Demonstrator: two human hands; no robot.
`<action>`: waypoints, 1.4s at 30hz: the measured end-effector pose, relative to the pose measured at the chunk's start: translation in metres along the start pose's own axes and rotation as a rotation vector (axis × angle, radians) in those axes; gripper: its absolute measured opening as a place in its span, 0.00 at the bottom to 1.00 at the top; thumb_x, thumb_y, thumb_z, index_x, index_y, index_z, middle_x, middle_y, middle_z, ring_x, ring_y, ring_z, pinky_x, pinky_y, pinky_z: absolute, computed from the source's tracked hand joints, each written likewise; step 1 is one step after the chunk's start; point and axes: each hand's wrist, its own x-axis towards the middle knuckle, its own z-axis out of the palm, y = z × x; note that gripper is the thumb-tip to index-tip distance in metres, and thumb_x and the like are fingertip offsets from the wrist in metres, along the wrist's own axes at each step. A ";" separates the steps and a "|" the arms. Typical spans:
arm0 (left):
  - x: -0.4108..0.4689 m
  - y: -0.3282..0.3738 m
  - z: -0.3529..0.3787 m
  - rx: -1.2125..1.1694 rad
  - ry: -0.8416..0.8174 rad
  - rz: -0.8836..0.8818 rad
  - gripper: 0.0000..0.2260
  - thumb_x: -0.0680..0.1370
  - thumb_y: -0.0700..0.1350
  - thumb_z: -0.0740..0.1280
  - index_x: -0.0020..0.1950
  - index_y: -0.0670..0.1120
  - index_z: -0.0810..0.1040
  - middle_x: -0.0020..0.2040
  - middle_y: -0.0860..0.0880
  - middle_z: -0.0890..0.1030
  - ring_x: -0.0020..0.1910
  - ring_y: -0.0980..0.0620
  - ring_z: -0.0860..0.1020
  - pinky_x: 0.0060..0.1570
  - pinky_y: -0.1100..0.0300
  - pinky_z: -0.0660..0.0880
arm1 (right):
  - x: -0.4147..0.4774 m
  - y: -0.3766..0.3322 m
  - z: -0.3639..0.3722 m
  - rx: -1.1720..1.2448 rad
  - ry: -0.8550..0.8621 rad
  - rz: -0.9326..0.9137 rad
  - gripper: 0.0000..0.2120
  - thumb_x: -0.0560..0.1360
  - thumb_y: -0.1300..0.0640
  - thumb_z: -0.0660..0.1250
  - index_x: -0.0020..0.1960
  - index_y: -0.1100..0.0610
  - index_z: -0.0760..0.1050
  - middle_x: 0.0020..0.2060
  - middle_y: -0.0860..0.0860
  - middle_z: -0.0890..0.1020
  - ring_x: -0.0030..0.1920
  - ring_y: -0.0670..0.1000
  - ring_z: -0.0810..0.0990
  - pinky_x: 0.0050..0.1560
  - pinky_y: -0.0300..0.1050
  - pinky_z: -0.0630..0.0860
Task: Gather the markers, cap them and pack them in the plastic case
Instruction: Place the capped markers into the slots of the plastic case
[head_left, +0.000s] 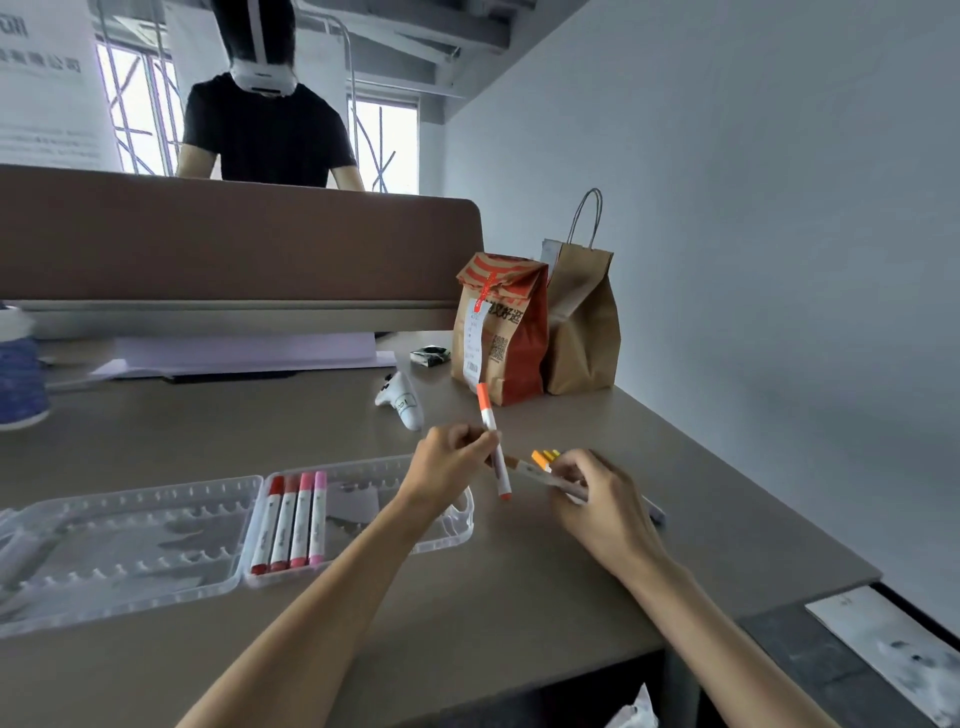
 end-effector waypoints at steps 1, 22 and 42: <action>-0.001 0.002 -0.002 -0.034 0.001 -0.004 0.12 0.77 0.49 0.66 0.35 0.48 0.80 0.27 0.57 0.79 0.26 0.62 0.71 0.35 0.61 0.68 | 0.000 0.002 0.001 0.018 0.011 -0.026 0.10 0.72 0.63 0.71 0.50 0.53 0.78 0.42 0.42 0.77 0.44 0.46 0.80 0.39 0.22 0.66; -0.024 -0.039 -0.150 0.190 -0.004 -0.078 0.10 0.75 0.46 0.71 0.34 0.49 0.77 0.23 0.59 0.74 0.24 0.63 0.69 0.27 0.68 0.66 | 0.071 -0.141 0.081 0.861 -0.359 0.057 0.09 0.81 0.62 0.62 0.54 0.63 0.80 0.36 0.47 0.82 0.28 0.38 0.73 0.34 0.29 0.67; -0.033 -0.045 -0.157 0.139 -0.164 -0.184 0.25 0.73 0.46 0.73 0.67 0.46 0.70 0.41 0.50 0.83 0.32 0.58 0.79 0.31 0.66 0.73 | 0.069 -0.117 0.082 1.096 -0.677 0.225 0.16 0.76 0.56 0.69 0.56 0.67 0.79 0.43 0.55 0.83 0.42 0.49 0.82 0.44 0.40 0.77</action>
